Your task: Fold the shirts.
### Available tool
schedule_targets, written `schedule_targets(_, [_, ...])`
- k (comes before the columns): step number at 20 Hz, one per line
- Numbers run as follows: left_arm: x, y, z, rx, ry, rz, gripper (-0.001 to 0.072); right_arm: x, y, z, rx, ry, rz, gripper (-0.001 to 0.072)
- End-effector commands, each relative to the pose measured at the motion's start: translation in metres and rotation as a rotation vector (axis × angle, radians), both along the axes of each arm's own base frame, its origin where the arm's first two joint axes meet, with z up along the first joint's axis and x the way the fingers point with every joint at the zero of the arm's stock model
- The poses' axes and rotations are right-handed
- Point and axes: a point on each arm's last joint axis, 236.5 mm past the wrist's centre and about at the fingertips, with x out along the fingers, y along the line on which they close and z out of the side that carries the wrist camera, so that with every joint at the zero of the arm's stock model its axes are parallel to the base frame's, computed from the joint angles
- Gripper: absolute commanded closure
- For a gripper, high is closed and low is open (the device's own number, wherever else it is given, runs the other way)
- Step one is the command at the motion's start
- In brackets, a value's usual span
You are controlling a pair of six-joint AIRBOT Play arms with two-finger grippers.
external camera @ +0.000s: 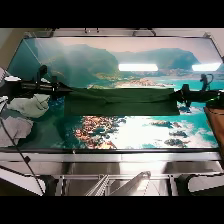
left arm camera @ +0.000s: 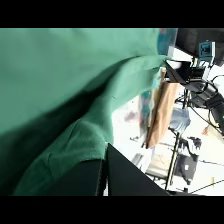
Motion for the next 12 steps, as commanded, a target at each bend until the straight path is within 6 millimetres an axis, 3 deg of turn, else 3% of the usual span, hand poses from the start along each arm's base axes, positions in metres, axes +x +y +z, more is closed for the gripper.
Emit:
schedule_targets(1, [0.022,-0.007,-0.032,-0.011,0.031,-0.036,0.0682,0.008,0.007,-0.027,-0.041,0.013,0.030,0.0687])
schedule_targets(2, [0.023,-0.008,-0.032,-0.025,0.031,-0.064,0.0512,0.006,0.005,-0.027,-0.054,0.012,0.037,0.0687])
schedule_targets(3, [0.023,-0.008,-0.026,-0.041,0.028,-0.092,0.0290,0.004,0.000,-0.022,-0.076,0.009,0.053,0.0686])
schedule_targets(4, [0.027,-0.003,-0.015,-0.049,0.020,-0.103,0.0094,0.001,-0.009,-0.012,-0.110,0.000,0.081,0.0638])
schedule_targets(5, [0.031,0.003,-0.001,-0.048,0.001,-0.107,0.0050,-0.002,-0.026,-0.001,-0.175,-0.001,0.105,0.0440])
schedule_targets(6, [0.039,0.013,0.016,-0.041,-0.031,-0.103,0.0050,-0.005,-0.047,0.007,-0.250,0.025,0.096,0.0347])
schedule_targets(8, [0.055,0.036,0.048,-0.015,-0.081,-0.056,0.0051,-0.012,-0.095,0.018,-0.405,0.095,0.033,0.0265])
schedule_targets(9, [0.062,0.045,0.062,-0.001,-0.106,-0.021,0.0051,-0.015,-0.107,0.019,-0.434,0.119,0.011,0.0094])
schedule_targets(10, [0.069,0.050,0.074,0.012,-0.132,0.005,0.0051,-0.017,-0.109,0.016,-0.428,0.139,-0.002,0.0051])
schedule_targets(12, [0.071,0.043,0.089,0.022,-0.162,-0.004,0.0054,-0.015,-0.098,0.006,-0.381,0.158,0.007,0.0052])
